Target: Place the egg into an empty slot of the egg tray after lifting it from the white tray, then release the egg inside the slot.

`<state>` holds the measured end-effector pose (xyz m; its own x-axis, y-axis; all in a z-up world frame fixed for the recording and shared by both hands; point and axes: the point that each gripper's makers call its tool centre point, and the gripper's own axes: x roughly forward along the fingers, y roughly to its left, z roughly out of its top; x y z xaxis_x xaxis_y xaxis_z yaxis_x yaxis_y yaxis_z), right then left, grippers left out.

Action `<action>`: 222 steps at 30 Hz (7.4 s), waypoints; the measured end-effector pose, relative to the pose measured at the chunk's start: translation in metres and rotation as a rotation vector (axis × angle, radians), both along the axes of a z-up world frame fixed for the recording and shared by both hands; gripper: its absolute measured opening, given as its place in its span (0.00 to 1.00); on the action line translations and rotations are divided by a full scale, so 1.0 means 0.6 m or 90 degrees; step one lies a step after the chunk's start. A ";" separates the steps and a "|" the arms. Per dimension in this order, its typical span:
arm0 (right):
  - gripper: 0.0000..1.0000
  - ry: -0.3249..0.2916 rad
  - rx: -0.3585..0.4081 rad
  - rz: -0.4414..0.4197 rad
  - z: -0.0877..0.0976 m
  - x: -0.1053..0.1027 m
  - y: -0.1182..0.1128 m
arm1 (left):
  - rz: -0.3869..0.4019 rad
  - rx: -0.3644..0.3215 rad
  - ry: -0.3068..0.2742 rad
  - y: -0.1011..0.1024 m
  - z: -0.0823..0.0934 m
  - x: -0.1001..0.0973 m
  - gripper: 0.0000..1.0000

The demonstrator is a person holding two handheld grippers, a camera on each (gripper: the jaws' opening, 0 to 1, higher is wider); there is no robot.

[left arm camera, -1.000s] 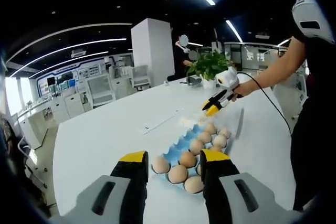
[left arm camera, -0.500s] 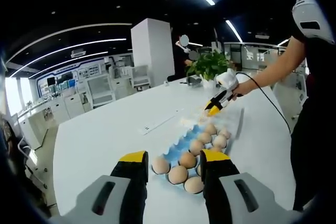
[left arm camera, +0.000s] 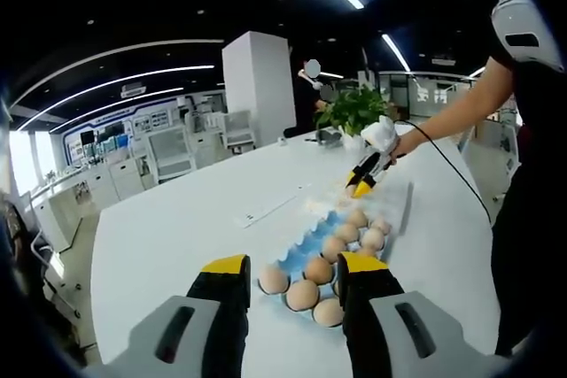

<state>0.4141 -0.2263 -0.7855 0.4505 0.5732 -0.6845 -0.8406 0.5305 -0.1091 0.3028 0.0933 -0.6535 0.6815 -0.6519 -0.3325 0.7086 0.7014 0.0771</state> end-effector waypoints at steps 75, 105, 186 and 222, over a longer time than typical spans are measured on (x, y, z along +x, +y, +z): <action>0.23 -0.080 0.084 0.176 0.085 -0.015 0.257 | 0.014 0.000 0.001 0.019 -0.003 -0.004 0.39; 0.23 -0.067 0.100 0.241 0.077 -0.041 0.358 | 0.024 0.001 0.004 0.031 -0.006 -0.007 0.39; 0.28 0.001 0.150 0.139 0.051 -0.028 0.277 | 0.020 0.000 -0.001 0.025 -0.002 -0.002 0.39; 0.28 -0.011 0.109 -0.003 0.035 -0.016 0.063 | 0.008 -0.003 -0.002 0.007 -0.002 0.002 0.39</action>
<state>0.4046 -0.1883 -0.7646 0.4645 0.6792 -0.5683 -0.8371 0.5462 -0.0313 0.3038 0.0974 -0.6544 0.6907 -0.6446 -0.3278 0.6995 0.7106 0.0764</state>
